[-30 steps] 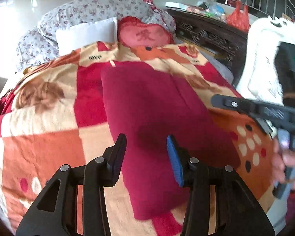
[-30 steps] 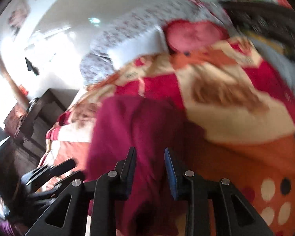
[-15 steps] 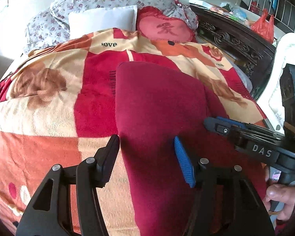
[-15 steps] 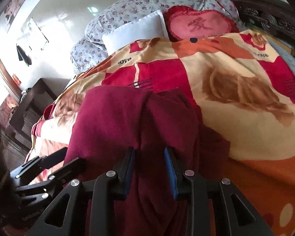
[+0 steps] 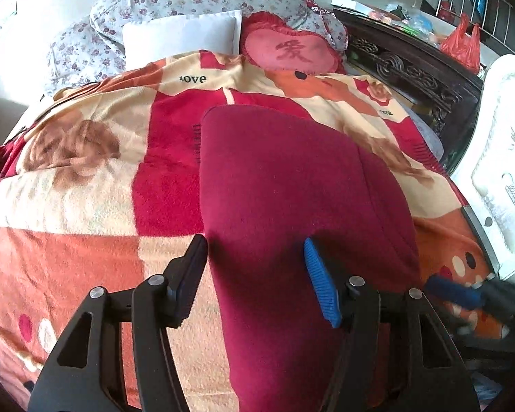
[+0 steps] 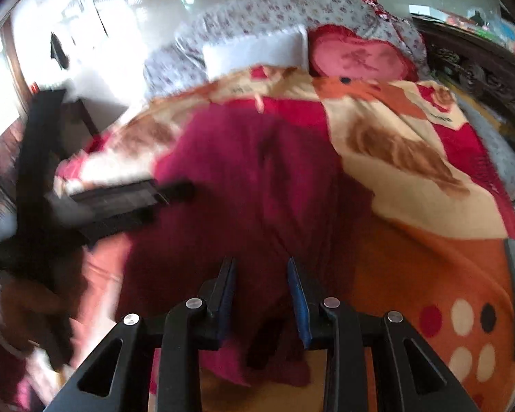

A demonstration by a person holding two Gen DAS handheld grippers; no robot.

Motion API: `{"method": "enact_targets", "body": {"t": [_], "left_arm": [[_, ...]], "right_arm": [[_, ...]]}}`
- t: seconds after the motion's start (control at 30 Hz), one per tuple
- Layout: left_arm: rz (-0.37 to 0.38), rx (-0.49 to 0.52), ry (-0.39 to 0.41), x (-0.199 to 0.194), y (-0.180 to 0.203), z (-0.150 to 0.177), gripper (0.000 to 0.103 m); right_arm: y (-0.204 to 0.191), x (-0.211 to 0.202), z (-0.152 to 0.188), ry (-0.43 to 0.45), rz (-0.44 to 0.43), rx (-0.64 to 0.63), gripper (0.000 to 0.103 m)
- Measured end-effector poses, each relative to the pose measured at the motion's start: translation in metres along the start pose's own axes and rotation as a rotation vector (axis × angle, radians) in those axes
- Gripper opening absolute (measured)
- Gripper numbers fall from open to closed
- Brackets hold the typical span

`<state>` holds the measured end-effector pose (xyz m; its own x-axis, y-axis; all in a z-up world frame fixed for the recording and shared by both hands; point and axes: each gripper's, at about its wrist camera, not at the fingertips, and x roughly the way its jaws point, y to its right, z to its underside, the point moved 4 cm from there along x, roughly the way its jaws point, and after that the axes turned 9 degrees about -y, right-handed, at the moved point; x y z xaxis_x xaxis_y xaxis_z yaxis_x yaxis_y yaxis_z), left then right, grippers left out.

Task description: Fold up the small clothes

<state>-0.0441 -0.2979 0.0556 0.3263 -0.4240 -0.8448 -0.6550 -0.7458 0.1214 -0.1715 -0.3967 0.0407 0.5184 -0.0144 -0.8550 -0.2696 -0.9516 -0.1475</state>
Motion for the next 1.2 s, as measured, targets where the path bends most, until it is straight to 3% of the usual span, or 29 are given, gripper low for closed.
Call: {"method": "enact_targets", "body": {"t": [0.1, 0.2, 0.27, 0.33, 0.43, 0.5, 0.53, 0.67, 0.87, 1.0, 1.07, 1.17, 1.2], "left_arm": [[0.014, -0.01, -0.015, -0.003, 0.0, 0.003, 0.059], [0.061, -0.019, -0.027, -0.015, -0.005, 0.01, 0.059], [0.084, -0.032, -0.029, -0.021, -0.013, 0.017, 0.059], [0.123, -0.053, -0.039, -0.023, -0.019, 0.021, 0.06], [0.204, -0.11, -0.062, -0.022, -0.027, 0.025, 0.061], [0.268, -0.145, -0.079, -0.018, -0.029, 0.027, 0.073], [0.292, -0.165, -0.083, -0.015, -0.03, 0.029, 0.075], [0.307, -0.149, -0.106, -0.003, -0.022, 0.033, 0.075], [0.336, -0.158, -0.126, 0.014, -0.011, 0.03, 0.08], [0.331, -0.158, -0.124, 0.018, -0.007, 0.027, 0.08], [0.325, -0.151, -0.118, 0.016, -0.005, 0.028, 0.077], [0.32, -0.131, -0.099, 0.007, -0.004, 0.029, 0.062], [0.323, -0.127, -0.096, 0.003, -0.005, 0.03, 0.056]], "right_arm": [[0.009, 0.012, 0.009, -0.01, -0.021, 0.027, 0.034], [0.021, 0.001, 0.008, 0.003, -0.104, 0.092, 0.039], [0.033, -0.01, 0.004, 0.048, -0.115, 0.14, 0.065], [0.048, -0.015, 0.0, 0.092, -0.109, 0.195, 0.074], [0.059, -0.006, -0.01, 0.081, -0.184, 0.248, 0.074], [0.065, 0.009, -0.016, 0.059, -0.215, 0.277, 0.074], [0.067, 0.015, -0.019, 0.046, -0.232, 0.286, 0.074], [0.072, 0.034, -0.023, 0.017, -0.275, 0.318, 0.075], [0.084, 0.057, -0.024, 0.009, -0.393, 0.414, 0.086], [0.084, 0.06, -0.026, 0.008, -0.445, 0.428, 0.085], [0.078, 0.054, -0.027, 0.023, -0.449, 0.403, 0.062], [0.066, 0.037, -0.029, 0.037, -0.407, 0.344, 0.043], [0.062, 0.03, -0.029, 0.043, -0.402, 0.328, 0.041]]}}
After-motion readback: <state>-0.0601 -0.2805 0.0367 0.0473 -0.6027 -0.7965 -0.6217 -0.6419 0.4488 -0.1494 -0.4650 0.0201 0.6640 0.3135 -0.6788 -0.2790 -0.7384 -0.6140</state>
